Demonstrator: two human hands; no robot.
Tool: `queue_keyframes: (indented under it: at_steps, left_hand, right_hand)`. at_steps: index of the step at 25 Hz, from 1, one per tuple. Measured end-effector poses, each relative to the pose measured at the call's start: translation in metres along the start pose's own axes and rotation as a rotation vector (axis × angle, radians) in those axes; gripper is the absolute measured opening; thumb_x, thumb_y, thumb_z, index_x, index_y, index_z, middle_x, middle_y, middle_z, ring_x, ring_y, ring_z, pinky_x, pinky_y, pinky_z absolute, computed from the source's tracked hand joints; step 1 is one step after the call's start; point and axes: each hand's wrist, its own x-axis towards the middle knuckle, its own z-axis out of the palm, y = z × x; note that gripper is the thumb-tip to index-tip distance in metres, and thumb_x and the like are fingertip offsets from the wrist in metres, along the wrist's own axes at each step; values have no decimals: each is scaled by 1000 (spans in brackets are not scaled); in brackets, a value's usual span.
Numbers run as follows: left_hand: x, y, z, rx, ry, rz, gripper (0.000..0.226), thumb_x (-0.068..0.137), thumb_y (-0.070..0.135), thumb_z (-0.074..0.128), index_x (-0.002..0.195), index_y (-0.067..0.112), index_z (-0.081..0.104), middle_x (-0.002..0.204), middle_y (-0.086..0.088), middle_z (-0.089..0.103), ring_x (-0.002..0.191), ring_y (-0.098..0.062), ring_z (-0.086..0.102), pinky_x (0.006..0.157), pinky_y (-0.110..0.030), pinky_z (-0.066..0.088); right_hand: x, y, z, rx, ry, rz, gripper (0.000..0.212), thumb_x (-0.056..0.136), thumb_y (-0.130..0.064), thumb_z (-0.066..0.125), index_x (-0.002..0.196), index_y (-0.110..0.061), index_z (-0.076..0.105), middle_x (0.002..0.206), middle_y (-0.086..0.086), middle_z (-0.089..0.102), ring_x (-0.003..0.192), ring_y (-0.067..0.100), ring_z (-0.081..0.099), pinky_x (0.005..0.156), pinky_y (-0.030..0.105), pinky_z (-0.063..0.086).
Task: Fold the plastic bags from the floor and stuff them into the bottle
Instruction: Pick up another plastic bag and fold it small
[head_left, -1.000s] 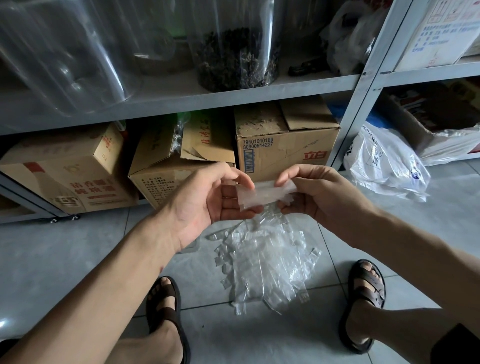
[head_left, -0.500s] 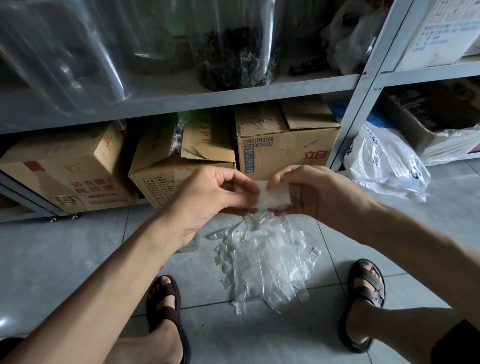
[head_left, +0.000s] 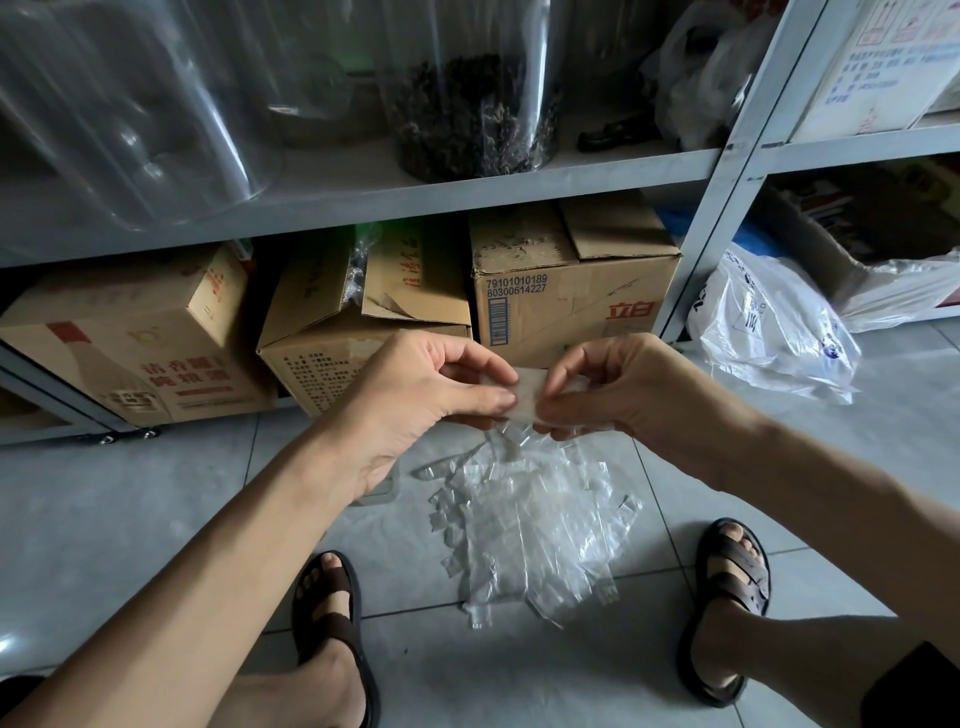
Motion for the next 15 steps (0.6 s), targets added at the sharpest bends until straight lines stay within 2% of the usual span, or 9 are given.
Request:
queue_keyframes:
  at_steps: [4,6,9,11,13,15]
  left_hand:
    - [0,0,2,-55,27,6,16,72,-6,77,84,6,75,81,-13,73,72,-15,69,65,-20,57]
    - [1,-2,3,-92,51,19,17,74,-1,77,88,7,74,85,-11,73,78,-17,69,71,-22,58]
    - [1,-8,11,-245,92,-33,39,69,9,80,106,7,66,92,-13,74,80,-20,71,69,-25,59]
    - [0,-10,20,-296,99,-78,47,66,17,81,109,5,66,89,-10,75,74,-18,70,67,-24,59]
    - [0,-13,24,-280,124,-99,38,69,20,79,103,5,71,87,-8,76,73,-15,69,67,-22,59]
    - [2,-13,22,-233,165,-95,26,78,17,77,101,5,73,92,-10,77,76,-16,70,68,-22,59]
  right_hand:
    - [0,1,3,22,74,2,18,63,-1,78,79,1,70,74,16,71,63,18,67,65,23,57]
    - [1,3,5,55,103,-9,17,60,-1,78,75,0,70,73,16,70,61,17,67,63,21,56]
    - [0,3,6,98,139,-47,15,62,-1,77,76,1,71,77,19,71,66,20,67,66,22,58]
    - [0,2,7,125,150,-75,15,65,-2,76,78,2,70,87,25,72,73,24,69,70,24,59]
    - [0,2,8,120,158,-90,12,68,0,76,79,0,70,87,25,72,72,23,69,69,23,58]
    - [1,3,9,85,164,-78,10,73,4,75,81,0,71,81,17,72,69,18,68,67,21,56]
